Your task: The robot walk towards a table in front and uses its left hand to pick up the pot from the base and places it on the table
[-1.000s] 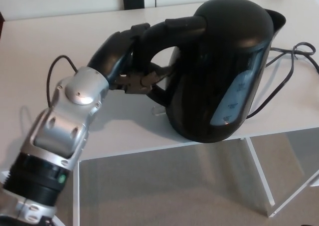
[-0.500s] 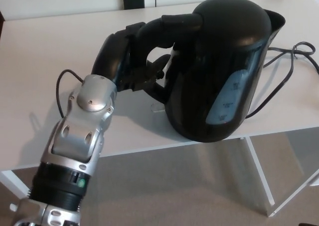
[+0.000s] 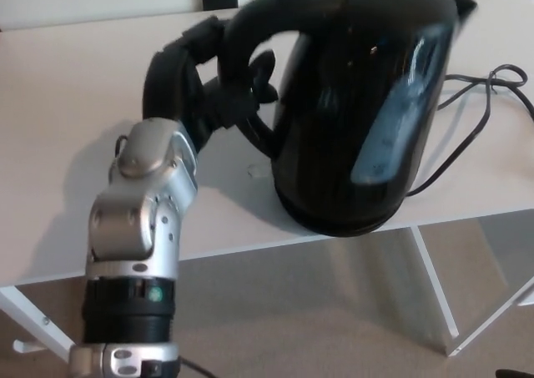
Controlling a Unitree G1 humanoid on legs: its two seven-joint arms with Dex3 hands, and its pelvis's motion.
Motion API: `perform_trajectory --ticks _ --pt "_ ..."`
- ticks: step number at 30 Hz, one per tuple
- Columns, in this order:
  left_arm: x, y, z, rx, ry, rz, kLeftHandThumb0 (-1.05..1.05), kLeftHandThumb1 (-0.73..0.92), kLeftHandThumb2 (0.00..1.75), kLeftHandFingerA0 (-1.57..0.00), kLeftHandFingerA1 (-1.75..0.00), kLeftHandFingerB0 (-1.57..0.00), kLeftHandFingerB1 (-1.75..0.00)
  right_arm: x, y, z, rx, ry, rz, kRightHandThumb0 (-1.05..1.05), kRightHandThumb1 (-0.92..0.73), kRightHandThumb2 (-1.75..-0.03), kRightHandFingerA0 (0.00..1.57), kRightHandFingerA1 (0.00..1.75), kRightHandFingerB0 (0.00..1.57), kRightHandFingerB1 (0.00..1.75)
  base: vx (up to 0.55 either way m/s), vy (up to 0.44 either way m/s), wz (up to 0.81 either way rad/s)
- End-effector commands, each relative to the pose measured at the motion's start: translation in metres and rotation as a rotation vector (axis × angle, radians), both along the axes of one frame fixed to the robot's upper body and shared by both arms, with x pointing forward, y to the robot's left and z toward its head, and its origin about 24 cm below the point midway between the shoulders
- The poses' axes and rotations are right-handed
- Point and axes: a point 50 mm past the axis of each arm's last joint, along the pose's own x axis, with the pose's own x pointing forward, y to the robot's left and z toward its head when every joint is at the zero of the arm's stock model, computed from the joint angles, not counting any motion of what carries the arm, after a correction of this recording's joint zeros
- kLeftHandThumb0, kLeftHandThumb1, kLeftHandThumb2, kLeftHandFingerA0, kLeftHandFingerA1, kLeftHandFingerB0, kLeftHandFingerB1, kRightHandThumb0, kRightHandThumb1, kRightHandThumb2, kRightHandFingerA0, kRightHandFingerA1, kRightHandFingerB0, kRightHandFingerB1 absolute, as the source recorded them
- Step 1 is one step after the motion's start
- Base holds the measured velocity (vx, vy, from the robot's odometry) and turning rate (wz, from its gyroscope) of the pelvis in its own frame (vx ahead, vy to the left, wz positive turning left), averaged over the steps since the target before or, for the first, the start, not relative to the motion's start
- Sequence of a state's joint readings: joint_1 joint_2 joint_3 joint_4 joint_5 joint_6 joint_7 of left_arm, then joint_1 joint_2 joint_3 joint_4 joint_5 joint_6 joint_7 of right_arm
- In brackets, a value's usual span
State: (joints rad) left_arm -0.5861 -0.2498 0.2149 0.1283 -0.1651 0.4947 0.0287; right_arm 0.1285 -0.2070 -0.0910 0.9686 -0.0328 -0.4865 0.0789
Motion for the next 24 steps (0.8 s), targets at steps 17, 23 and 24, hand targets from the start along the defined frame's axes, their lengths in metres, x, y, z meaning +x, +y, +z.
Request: perform_trajectory --ticks 17,23,24 --pt "0.0 0.035 0.079 -0.165 -0.121 0.041 -0.09 0.75 0.84 -1.01 -1.59 -0.73 -1.16 0.001 -0.006 0.002 -0.007 0.003 -0.01 -0.55 -0.67 -0.62 0.93 0.51 0.58 0.4 0.0 0.0 0.0" --pt "-0.002 0.07 0.071 -0.075 -0.141 0.066 -0.1 0.77 0.8 -1.06 -1.45 -0.77 -1.09 0.002 -0.006 0.002 0.004 0.008 -0.016 -0.53 -0.67 -0.62 0.94 0.51 0.56 0.39 0.0 0.0 0.0" --pt "-0.002 0.073 0.069 -0.065 -0.139 0.07 -0.1 0.77 0.8 -1.06 -1.45 -0.77 -1.09 0.001 -0.006 0.002 0.002 0.009 -0.015 -0.53 -0.67 -0.62 0.94 0.51 0.56 0.39 0.0 0.0 0.0"
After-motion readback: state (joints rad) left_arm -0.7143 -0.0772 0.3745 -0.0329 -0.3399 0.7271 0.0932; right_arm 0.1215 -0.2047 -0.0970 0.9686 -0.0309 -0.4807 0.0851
